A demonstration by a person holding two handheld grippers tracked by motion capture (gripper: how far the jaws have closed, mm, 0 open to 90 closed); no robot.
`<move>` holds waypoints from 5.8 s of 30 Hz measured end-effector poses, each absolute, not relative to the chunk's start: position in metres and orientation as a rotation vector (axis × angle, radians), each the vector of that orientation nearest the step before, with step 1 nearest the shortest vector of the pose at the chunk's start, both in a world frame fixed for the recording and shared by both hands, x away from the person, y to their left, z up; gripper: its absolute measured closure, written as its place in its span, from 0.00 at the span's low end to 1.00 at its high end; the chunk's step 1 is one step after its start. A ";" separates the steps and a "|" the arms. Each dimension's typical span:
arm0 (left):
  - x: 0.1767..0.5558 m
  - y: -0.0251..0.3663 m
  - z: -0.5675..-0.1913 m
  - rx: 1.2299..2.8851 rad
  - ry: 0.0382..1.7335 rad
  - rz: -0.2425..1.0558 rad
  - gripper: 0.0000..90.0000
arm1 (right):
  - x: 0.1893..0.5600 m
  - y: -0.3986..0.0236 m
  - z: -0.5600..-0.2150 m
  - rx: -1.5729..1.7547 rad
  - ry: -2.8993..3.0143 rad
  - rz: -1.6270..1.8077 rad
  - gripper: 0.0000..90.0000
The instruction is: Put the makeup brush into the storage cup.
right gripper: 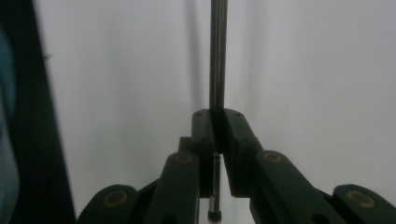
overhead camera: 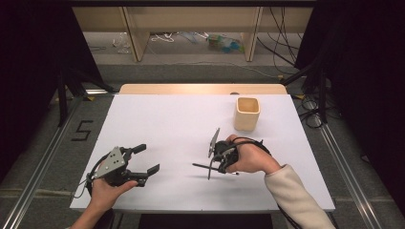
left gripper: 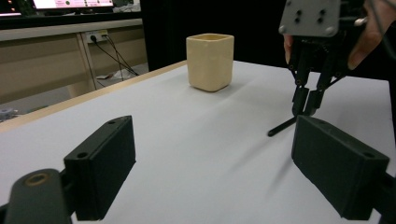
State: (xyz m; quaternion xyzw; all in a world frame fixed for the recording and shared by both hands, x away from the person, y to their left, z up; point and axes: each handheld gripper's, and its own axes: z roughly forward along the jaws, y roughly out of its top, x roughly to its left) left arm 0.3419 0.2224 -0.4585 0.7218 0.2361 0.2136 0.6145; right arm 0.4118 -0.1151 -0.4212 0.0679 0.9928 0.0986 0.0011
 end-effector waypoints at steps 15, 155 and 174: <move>0.344 0.195 -0.459 1.757 0.451 0.411 0.17 | 0.399 -0.113 -0.401 -0.075 3.117 0.185 0.94; 0.367 0.138 -0.458 1.624 0.494 0.431 0.93 | 0.398 -0.134 -0.425 0.846 2.174 1.865 0.34; 0.365 0.134 -0.457 1.624 0.474 0.430 0.93 | 0.399 -0.125 -0.424 0.856 2.138 1.939 0.46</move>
